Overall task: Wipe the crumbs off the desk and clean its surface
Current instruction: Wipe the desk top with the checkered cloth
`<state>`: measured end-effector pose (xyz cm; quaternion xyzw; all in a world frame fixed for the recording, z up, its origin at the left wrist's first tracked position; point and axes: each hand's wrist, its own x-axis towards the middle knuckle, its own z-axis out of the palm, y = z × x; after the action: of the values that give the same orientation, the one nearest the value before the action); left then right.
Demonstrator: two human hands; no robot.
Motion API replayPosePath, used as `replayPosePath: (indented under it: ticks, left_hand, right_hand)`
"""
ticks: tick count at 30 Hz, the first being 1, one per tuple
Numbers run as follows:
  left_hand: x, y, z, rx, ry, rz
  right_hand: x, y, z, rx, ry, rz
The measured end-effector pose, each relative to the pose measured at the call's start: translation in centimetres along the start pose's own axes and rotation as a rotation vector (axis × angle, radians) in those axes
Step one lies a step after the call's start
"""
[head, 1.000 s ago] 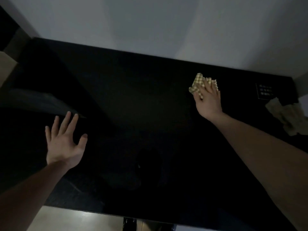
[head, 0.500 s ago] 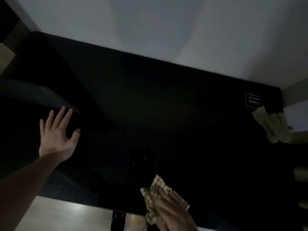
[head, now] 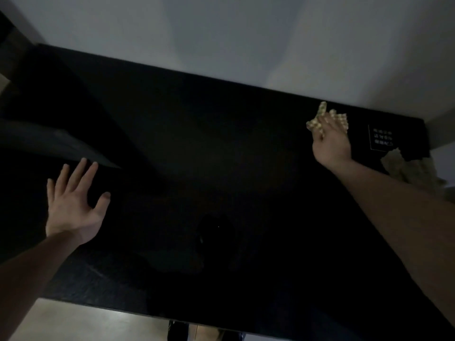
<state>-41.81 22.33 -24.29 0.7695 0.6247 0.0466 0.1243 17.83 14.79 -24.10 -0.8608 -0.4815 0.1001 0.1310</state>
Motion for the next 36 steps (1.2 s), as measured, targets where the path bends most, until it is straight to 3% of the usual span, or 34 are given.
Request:
replayPosePath:
  ticks: [3, 7, 13, 15, 17, 18, 20, 22, 24, 27, 30, 36]
  left_hand:
    - [0.1, 0.0, 0.0, -0.008, 0.002, -0.004]
    - [-0.1, 0.1, -0.1, 0.004, -0.008, -0.014]
    - [-0.1, 0.4, -0.6, -0.015, -0.049, -0.016]
    - [-0.2, 0.5, -0.7, -0.019, -0.052, -0.013]
    - [-0.2, 0.5, -0.9, -0.023, -0.056, -0.017]
    - [-0.2, 0.5, -1.0, -0.025, -0.060, -0.018]
    - [-0.3, 0.6, -1.1, -0.022, -0.063, -0.017]
    - [-0.3, 0.7, -1.0, -0.010, -0.052, -0.016]
    - [-0.3, 0.6, -0.9, -0.007, -0.042, -0.015]
    - [-0.1, 0.4, -0.6, -0.002, -0.027, -0.009]
    - [-0.1, 0.2, -0.3, -0.010, -0.013, -0.010]
    - [-0.1, 0.1, 0.0, 0.000, -0.008, -0.012]
  right_hand:
    - [-1.5, -0.6, 1.9, -0.072, 0.038, 0.077]
    - [-9.4, 0.2, 1.7, -0.028, 0.054, -0.061]
    - [-29.0, 0.6, -0.4, -0.019, -0.083, -0.144]
    - [-35.7, -1.0, -0.3, 0.074, -0.189, -0.276]
    - [-39.6, -3.4, -0.4, 0.124, -0.292, -0.520]
    - [-39.7, -4.8, -0.7, 0.154, -0.334, -0.599]
    - [-37.3, -6.0, -0.9, 0.301, -0.358, -0.450]
    - [-32.9, -6.4, -1.2, 0.437, -0.253, -0.227]
    - [-27.1, -5.7, -1.9, 0.495, -0.128, -0.121]
    - [-16.8, -3.0, -2.8, 0.305, 0.056, -0.108]
    - [-8.9, 0.6, -2.5, 0.146, 0.087, -0.028]
    - [-9.6, 2.7, 0.7, -0.040, 0.081, 0.113]
